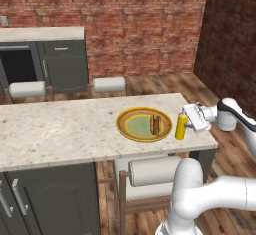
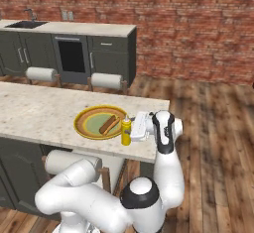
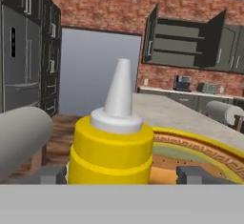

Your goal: Move the hot dog bun to the plate on the dining table and place the condiment next to that plate. Then navigate to the fridge and take the sausage and place it on the plate as well.

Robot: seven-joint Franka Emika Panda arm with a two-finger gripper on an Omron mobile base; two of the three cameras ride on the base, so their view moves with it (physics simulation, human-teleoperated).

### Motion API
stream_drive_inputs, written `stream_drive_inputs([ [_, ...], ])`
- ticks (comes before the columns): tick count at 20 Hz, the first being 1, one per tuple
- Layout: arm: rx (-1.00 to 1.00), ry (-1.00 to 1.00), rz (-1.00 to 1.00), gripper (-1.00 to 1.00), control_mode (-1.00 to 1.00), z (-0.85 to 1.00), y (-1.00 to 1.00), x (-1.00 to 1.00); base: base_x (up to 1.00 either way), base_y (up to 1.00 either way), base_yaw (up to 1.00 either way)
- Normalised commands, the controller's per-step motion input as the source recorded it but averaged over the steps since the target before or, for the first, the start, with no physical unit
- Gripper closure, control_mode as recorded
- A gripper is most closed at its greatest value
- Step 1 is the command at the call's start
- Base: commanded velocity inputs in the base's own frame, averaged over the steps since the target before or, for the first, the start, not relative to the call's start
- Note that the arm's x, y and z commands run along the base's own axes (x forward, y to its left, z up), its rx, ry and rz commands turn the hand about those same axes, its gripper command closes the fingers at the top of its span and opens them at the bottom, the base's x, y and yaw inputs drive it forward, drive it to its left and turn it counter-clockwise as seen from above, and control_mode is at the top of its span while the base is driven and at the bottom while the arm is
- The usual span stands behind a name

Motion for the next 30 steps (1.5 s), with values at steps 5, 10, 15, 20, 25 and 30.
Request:
stream_drive_inputs([
  [5,0.00,-0.04,0.00,-1.00,-1.00,0.10,0.00,0.05,0.00,0.00,0.00],
  [10,0.00,0.00,0.00,-1.00,-1.00,0.77,-0.03,-0.04,0.00,0.00,0.00],
  [15,0.00,0.00,0.00,-1.00,-1.00,1.00,0.04,-0.56,0.00,0.00,0.00],
  [20,-0.04,0.00,0.00,-1.00,-1.00,1.00,0.45,-0.71,0.00,0.00,0.00],
  [25,-0.19,0.00,-0.25,-1.00,-1.00,0.84,0.83,-0.87,0.00,0.00,0.00],
  [30,-0.28,0.00,-0.38,-1.00,-1.00,0.50,0.82,-0.63,0.00,0.00,0.00],
])
